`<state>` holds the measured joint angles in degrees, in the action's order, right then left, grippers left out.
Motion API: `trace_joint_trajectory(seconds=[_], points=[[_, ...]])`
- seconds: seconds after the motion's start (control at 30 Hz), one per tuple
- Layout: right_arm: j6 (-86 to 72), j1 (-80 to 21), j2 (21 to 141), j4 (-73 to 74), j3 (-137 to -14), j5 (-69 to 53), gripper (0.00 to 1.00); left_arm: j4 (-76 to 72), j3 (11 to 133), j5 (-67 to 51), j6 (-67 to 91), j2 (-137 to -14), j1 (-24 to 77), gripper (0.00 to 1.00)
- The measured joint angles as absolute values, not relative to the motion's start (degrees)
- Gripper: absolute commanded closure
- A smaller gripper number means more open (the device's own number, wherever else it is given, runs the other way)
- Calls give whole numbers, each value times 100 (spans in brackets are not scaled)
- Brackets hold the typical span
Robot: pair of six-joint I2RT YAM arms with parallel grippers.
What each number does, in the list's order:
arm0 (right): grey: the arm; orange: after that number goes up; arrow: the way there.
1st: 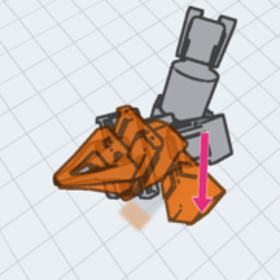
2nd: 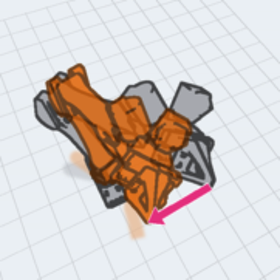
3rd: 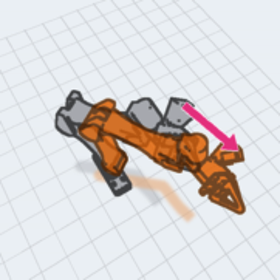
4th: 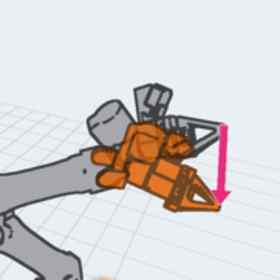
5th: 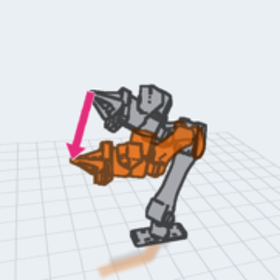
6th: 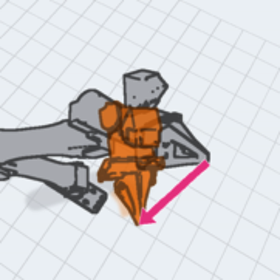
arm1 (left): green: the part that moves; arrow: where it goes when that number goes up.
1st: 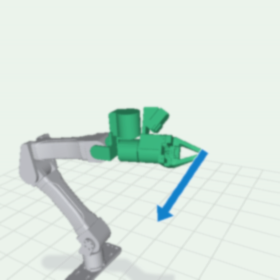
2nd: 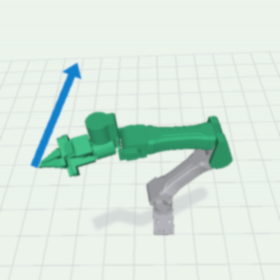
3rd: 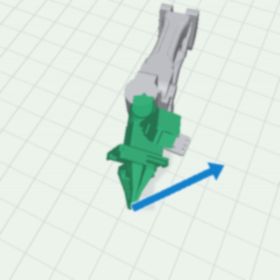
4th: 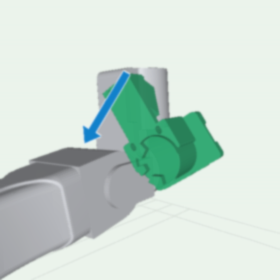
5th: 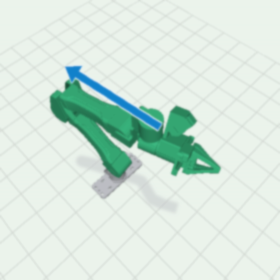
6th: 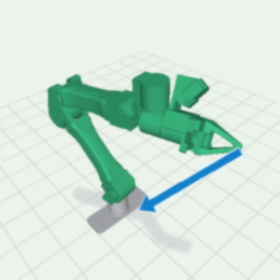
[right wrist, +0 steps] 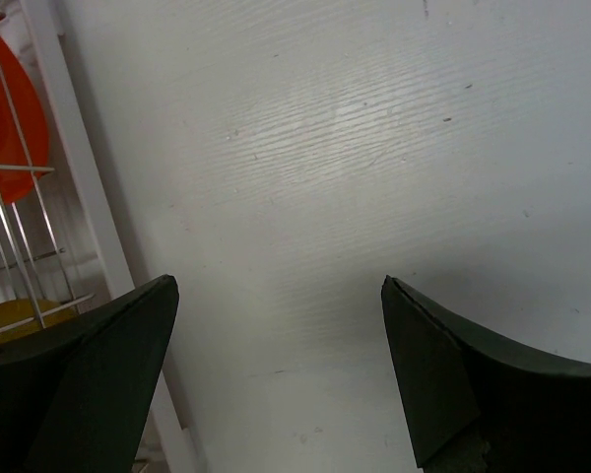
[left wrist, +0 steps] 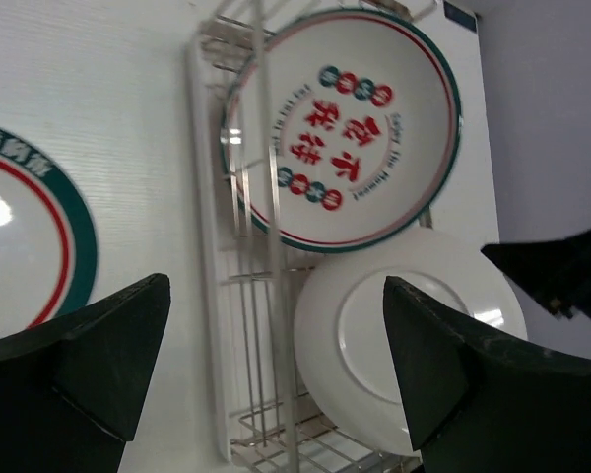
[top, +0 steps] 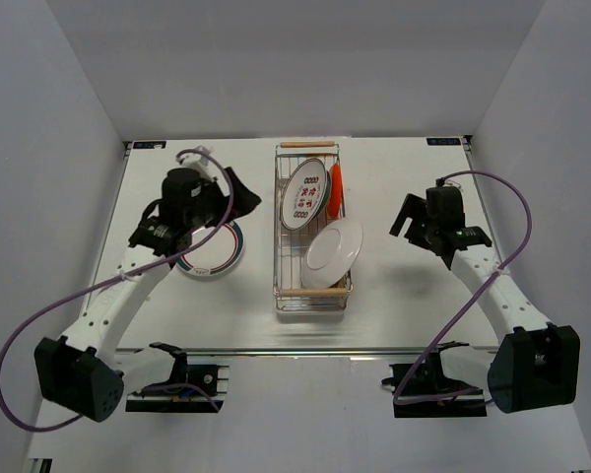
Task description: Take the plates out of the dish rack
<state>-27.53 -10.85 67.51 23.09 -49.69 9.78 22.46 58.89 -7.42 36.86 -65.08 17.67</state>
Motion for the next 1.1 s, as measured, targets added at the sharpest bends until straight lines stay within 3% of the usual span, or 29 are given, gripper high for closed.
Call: trace_joint_trajectory(seconds=[0.47, 0.6, 0.7, 1.1], points=[[-2639, -1085, 6665, 2408, -4884, 692, 11, 3540, 8235, 1085, 2840, -8344, 4941, 2], [-2657, -1083, 6796, 2497, -4884, 893, 11, 4248, 9625, 1874, 2652, -9227, 5684, 2], [-2663, -1050, 6862, 2598, -4884, 1037, 11, 4711, 10569, 2305, 2543, -10016, 6132, 2], [-2803, -738, 6879, 2692, -4880, 1288, 11, 6322, 12403, 3588, 2379, -11351, 7059, 2]])
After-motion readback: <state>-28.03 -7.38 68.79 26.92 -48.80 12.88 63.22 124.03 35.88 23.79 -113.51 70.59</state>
